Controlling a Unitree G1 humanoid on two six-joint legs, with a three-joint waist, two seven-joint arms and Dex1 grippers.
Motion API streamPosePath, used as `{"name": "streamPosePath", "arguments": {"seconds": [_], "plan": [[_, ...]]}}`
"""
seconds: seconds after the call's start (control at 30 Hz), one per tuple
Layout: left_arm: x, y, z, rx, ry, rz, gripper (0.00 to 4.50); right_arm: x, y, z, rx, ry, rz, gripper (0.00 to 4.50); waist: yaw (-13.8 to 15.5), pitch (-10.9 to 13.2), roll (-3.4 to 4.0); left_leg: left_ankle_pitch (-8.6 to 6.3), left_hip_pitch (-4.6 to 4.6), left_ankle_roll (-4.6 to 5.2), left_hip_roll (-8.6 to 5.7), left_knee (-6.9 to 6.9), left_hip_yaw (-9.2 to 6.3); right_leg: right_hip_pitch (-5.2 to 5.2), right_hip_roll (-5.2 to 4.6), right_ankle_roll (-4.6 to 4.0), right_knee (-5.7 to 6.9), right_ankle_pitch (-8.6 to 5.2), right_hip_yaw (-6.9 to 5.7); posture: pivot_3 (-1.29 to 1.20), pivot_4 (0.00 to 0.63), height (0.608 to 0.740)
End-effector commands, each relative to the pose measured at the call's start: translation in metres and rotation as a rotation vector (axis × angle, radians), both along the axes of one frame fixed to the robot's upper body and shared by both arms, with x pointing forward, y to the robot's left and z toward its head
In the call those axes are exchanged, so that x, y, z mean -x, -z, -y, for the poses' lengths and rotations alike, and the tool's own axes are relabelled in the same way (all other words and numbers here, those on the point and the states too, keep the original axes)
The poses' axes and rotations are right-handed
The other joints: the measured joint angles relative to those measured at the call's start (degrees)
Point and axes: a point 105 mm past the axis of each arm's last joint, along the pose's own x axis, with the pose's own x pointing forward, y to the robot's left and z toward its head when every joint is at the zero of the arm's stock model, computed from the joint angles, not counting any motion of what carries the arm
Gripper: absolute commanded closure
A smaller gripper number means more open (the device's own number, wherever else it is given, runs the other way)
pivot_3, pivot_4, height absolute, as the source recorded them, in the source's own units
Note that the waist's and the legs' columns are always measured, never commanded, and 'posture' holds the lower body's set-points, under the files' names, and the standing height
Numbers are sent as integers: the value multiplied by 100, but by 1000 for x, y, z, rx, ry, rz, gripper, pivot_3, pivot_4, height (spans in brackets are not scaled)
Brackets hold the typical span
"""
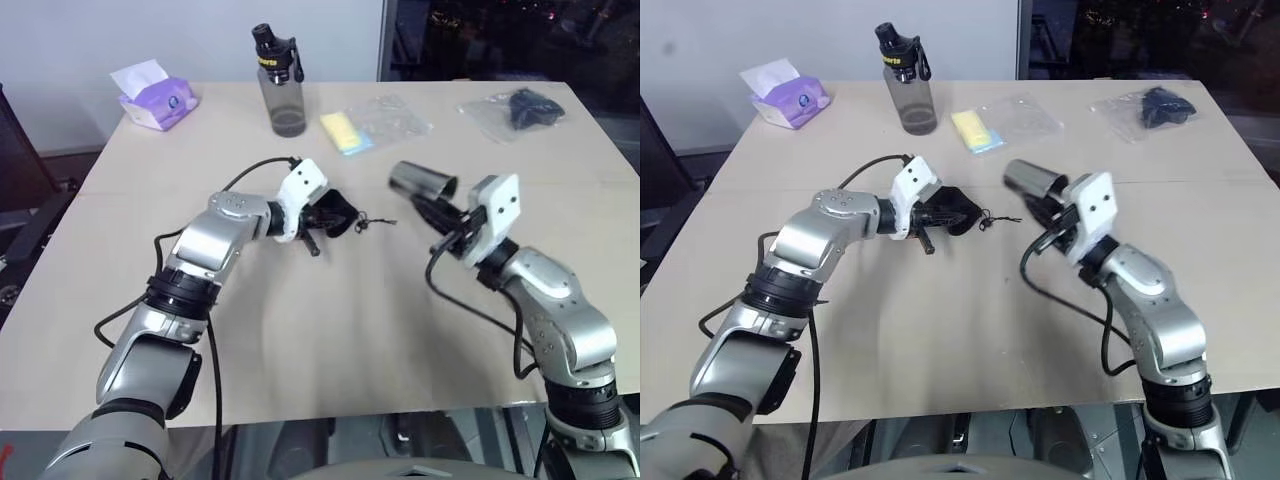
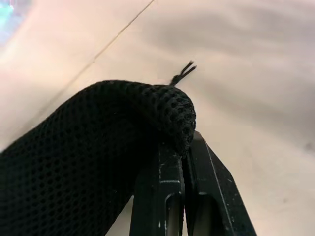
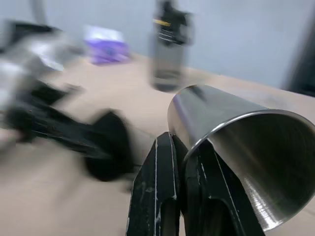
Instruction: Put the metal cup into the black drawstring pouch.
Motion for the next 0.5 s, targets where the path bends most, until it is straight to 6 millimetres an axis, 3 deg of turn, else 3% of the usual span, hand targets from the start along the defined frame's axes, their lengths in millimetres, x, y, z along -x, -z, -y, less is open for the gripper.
{"name": "streamPosePath", "arguments": {"seconds": [0.03, 0.17, 0.2, 0.27, 0.3, 0.5], "plan": [[-2, -38, 8, -166, 77, 241, 4500, 17, -5, -17, -19, -88, 20, 4443, 4, 1, -1, 0, 0, 0, 0, 2, 3, 1, -1, 1, 0, 0, 1, 0, 150, 740], [6, -72, 24, -60, 135, 251, 4500, 15, -6, -18, -61, -80, 17, 4443, 25, 2, -4, 0, -11, 0, -1, 16, -4, 1, -1, -6, 0, -5, -6, 0, 150, 740], [5, -66, 19, -105, 138, 244, 4500, 15, -7, -18, -65, -77, 17, 4443, 14, 2, -4, 0, -13, 0, -1, 19, -3, 0, -2, -6, -1, -5, -6, 0, 150, 740], [-9, -35, -18, -460, 123, 312, 4500, 13, -5, -18, -49, -66, 20, 4443, -33, 0, 0, 0, -6, 0, -3, 18, 5, 2, -2, 1, -1, -3, 2, 0, 150, 740], [-13, -33, -25, -507, 117, 324, 4500, 12, -3, -18, -38, -60, 21, 4443, -68, -1, 2, 0, 7, 0, -3, 10, 16, 2, -1, 3, 0, -4, 14, 0, 150, 740], [-23, -72, 8, -330, 159, 538, 4500, 9, -3, -16, -60, -33, 19, 4443, 45, 5, -3, 0, -5, 1, 15, 5, -6, -7, 15, 2, 8, 0, -10, 0, 150, 740]]}}
